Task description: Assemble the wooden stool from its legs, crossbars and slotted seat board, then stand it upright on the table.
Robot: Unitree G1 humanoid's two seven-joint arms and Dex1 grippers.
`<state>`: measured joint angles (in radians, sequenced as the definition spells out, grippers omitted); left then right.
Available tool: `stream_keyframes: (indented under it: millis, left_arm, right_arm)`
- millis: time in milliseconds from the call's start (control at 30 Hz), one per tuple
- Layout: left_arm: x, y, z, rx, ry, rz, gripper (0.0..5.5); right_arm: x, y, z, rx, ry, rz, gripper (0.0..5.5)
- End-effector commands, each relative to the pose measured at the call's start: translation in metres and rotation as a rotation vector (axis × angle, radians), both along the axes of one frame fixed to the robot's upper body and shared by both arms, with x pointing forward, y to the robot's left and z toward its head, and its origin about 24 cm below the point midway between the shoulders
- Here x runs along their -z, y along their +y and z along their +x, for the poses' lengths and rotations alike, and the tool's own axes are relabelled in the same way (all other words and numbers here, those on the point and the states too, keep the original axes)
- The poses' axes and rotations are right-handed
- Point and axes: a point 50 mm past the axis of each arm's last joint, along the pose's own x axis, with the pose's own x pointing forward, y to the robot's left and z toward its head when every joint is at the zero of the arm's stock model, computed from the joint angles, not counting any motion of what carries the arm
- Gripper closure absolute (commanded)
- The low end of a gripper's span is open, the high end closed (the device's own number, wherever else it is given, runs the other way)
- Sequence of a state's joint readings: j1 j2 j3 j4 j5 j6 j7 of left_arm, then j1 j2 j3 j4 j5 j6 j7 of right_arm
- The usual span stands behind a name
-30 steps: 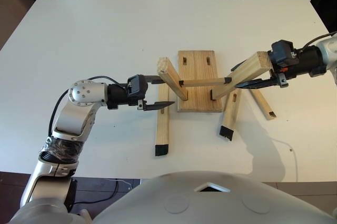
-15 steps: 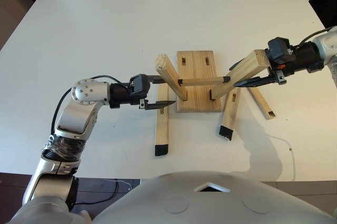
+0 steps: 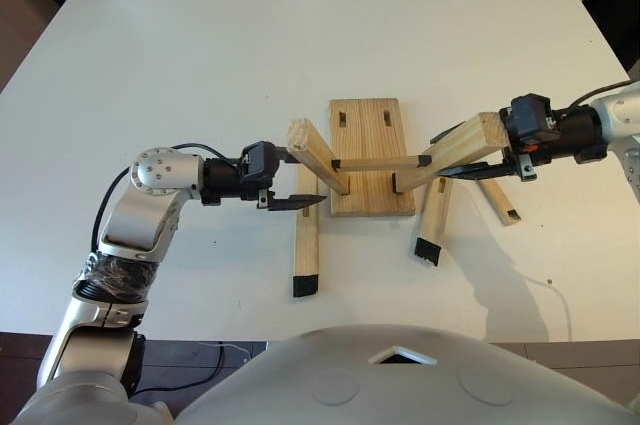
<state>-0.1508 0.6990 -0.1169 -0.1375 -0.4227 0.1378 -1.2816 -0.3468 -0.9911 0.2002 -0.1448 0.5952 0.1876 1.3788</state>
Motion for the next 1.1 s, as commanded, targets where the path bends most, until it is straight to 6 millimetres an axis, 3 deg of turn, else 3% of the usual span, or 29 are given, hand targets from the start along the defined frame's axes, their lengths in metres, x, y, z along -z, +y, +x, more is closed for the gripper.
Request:
stream_keyframes:
  millis: [33,100,200,267,333,400,533,633,833,1100]
  left_arm:
    - [-0.025,0.031,0.016,-0.027,0.055,-0.003,2.24]
    - [-0.028,0.043,0.021,-0.027,0.086,0.024,2.24]
    - [-0.042,0.052,0.048,-0.097,0.071,-0.011,2.24]
    - [-0.064,0.038,0.068,-0.101,0.05,-0.123,2.24]
    - [-0.091,0.008,0.081,-0.006,0.031,-0.233,2.24]
    - [-0.105,-0.025,0.082,0.138,0.044,-0.269,2.24]
    - [-0.087,-0.071,0.076,0.324,0.06,-0.126,2.49]
    - [-0.071,-0.086,0.068,0.407,0.101,-0.075,3.01]
    - [-0.05,-0.098,0.067,0.415,0.152,-0.05,3.03]
    - [-0.058,-0.1,0.065,0.41,0.211,-0.158,3.03]
  right_arm:
    - [0.073,-0.004,-0.033,-0.03,0.397,-0.174,3.49]
    - [0.069,-0.005,-0.03,-0.033,0.385,-0.18,3.49]
    - [0.063,-0.005,-0.024,-0.039,0.372,-0.178,3.49]
    - [0.06,-0.004,-0.021,-0.042,0.366,-0.177,3.49]
    - [0.058,-0.005,-0.019,-0.045,0.362,-0.182,3.49]
    - [0.057,-0.004,-0.017,-0.05,0.359,-0.187,3.49]
    - [0.056,0.0,-0.013,-0.067,0.351,-0.191,3.49]
    - [0.056,0.004,-0.01,-0.083,0.345,-0.194,3.49]
    - [0.058,0.008,-0.009,-0.103,0.344,-0.2,3.49]
    - [0.059,0.009,-0.01,-0.118,0.345,-0.212,3.49]
